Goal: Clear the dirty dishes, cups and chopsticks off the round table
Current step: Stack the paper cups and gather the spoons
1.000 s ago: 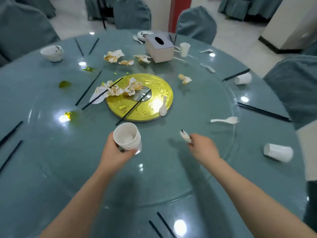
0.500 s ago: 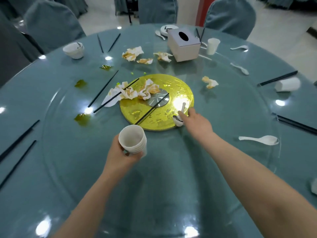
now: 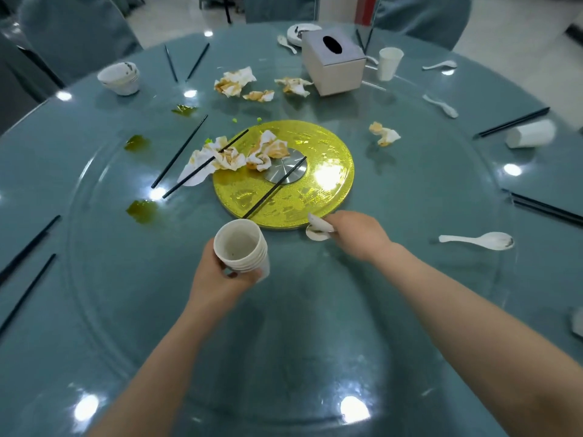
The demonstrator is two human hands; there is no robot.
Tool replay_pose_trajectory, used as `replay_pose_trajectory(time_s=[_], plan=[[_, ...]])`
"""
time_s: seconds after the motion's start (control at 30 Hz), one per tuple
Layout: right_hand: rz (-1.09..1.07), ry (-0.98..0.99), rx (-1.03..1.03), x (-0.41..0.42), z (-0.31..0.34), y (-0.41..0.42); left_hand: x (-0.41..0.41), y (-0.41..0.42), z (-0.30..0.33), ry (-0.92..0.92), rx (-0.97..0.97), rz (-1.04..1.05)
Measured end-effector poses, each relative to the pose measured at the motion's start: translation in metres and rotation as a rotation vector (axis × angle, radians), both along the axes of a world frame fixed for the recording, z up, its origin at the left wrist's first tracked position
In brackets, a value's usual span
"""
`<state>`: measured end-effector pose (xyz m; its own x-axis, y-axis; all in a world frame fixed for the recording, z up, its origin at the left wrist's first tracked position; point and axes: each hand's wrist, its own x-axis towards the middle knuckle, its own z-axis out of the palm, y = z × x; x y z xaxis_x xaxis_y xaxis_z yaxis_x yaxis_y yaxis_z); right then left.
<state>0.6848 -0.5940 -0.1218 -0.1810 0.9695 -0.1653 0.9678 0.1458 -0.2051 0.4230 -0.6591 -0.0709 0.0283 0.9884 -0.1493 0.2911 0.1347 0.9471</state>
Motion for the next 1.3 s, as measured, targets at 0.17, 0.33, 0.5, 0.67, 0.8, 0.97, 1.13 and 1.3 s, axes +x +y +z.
replay_pose_trajectory(time_s=[0.17, 0.33, 0.5, 0.67, 0.8, 0.97, 1.13, 1.3], plan=[[-0.079, 0.18, -0.048, -0.003, -0.003, -0.02, 0.001, -0.01, -0.003, -0.001, -0.028, 0.0], [-0.076, 0.046, -0.016, -0.007, -0.007, -0.032, -0.001, -0.019, -0.006, -0.02, -0.056, -0.006], [-0.101, -0.218, 0.077, -0.013, -0.003, -0.044, -0.002, -0.018, 0.001, -0.025, -0.04, -0.061], [-0.517, 0.087, 0.029, 0.021, 0.001, -0.072, 0.009, -0.015, 0.004, -0.058, -0.041, -0.098], [-0.881, 0.157, 0.137, 0.075, 0.008, -0.092, 0.029, -0.013, 0.003, -0.07, -0.045, -0.156], [-1.021, 0.106, 0.104, 0.127, 0.002, -0.105, 0.053, -0.011, 0.0, -0.066, -0.05, -0.198], [-0.973, 0.074, 0.065, 0.134, -0.005, -0.097, 0.065, -0.009, -0.004, -0.027, -0.058, -0.21], [-0.788, 0.12, 0.083, 0.13, -0.01, -0.101, 0.071, -0.011, -0.001, -0.048, -0.06, -0.218]])
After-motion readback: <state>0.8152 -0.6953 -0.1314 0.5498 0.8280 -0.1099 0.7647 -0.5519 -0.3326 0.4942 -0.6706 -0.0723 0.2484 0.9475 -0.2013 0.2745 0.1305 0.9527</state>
